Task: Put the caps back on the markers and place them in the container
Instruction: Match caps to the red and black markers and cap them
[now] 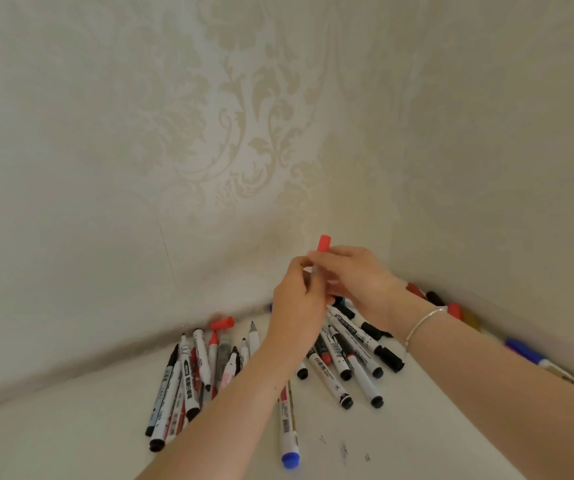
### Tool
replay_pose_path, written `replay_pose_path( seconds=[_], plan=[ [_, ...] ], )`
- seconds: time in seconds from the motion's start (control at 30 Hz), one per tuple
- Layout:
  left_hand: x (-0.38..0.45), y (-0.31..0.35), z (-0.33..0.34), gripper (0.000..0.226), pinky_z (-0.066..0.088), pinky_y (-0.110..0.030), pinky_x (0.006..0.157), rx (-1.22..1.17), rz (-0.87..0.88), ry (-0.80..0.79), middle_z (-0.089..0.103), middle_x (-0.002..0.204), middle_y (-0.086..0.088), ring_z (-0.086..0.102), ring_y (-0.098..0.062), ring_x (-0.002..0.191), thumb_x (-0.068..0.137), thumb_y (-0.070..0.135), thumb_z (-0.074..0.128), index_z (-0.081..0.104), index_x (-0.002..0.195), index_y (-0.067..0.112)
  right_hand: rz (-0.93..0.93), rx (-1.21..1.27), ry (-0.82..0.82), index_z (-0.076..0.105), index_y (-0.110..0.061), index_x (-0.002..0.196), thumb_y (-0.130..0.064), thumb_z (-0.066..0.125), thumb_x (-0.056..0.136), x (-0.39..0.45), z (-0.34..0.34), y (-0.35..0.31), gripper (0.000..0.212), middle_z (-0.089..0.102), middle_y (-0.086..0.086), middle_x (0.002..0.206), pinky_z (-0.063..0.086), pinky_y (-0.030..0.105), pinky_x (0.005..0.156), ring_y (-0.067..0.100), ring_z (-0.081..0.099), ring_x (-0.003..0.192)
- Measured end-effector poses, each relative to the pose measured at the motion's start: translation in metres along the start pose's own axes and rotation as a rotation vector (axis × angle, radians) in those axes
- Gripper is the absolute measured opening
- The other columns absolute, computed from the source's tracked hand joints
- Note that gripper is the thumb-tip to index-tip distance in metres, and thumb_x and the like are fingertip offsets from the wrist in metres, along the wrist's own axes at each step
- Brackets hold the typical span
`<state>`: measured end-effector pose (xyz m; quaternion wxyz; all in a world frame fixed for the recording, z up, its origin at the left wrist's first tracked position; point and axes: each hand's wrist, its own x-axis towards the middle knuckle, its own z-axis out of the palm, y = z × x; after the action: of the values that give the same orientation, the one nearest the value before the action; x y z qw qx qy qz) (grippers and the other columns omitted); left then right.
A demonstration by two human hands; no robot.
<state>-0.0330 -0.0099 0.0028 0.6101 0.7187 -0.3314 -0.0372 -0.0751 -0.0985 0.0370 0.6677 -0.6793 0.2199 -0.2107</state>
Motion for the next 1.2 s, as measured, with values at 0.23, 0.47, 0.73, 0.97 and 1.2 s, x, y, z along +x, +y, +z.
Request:
replay_pose_path(
  seconds=[0.23, 0.47, 0.73, 0.97, 1.2],
  plan=[
    [-0.005, 0.016, 0.014, 0.025, 0.033, -0.01, 0.036, 0.209, -0.08, -0.219, 0.059, 0.065, -0.004, 0.046, -0.001, 0.045, 0.095, 0.022, 0.054, 0.039, 0.115, 0.019, -0.065, -0.451, 0.11, 0.067, -0.005, 0.093, -0.016, 0.066, 0.085, -0.015, -0.027, -0.006, 0.013, 0.058, 0.004, 0.074, 0.043, 0.02, 0.056, 0.014, 0.053, 0.065],
    [-0.017, 0.003, 0.038, 0.025, 0.038, -0.017, 0.055, 0.482, -0.135, -0.427, 0.058, 0.093, 0.008, 0.053, -0.004, 0.068, 0.091, 0.016, 0.05, 0.053, 0.116, 0.023, 0.113, -1.078, 0.077, 0.045, -0.008, 0.112, -0.011, 0.058, 0.087, -0.047, -0.123, -0.004, 0.029, 0.055, 0.009, 0.086, 0.049, 0.029, 0.055, 0.023, 0.059, 0.072],
    [-0.025, -0.007, 0.065, 0.022, 0.037, -0.012, 0.059, 0.55, -0.108, -0.465, 0.058, 0.102, 0.008, 0.055, -0.001, 0.08, 0.096, 0.018, 0.05, 0.058, 0.115, 0.023, 0.297, -1.463, 0.052, 0.052, -0.008, 0.122, -0.011, 0.052, 0.088, -0.076, -0.19, 0.024, 0.034, 0.056, 0.008, 0.096, 0.041, 0.022, 0.049, 0.021, 0.055, 0.068],
    [-0.024, -0.01, 0.073, 0.022, 0.043, -0.011, 0.059, 0.551, -0.093, -0.461, 0.057, 0.094, 0.009, 0.058, -0.005, 0.08, 0.096, 0.016, 0.05, 0.06, 0.115, 0.02, 0.263, -1.476, 0.037, 0.053, -0.01, 0.12, -0.016, 0.048, 0.091, -0.07, -0.198, 0.045, 0.03, 0.059, 0.012, 0.115, 0.041, 0.026, 0.07, 0.027, 0.059, 0.099],
    [-0.024, -0.013, 0.081, 0.021, 0.048, -0.018, 0.072, 0.583, -0.026, -0.475, 0.063, 0.098, 0.006, 0.063, -0.012, 0.09, 0.094, 0.012, 0.05, 0.062, 0.109, 0.022, 0.301, -1.525, -0.009, 0.049, -0.01, 0.126, -0.011, 0.051, 0.089, -0.061, -0.193, 0.034, 0.037, 0.053, 0.006, 0.097, 0.04, 0.023, 0.055, 0.018, 0.052, 0.079]
  ],
)
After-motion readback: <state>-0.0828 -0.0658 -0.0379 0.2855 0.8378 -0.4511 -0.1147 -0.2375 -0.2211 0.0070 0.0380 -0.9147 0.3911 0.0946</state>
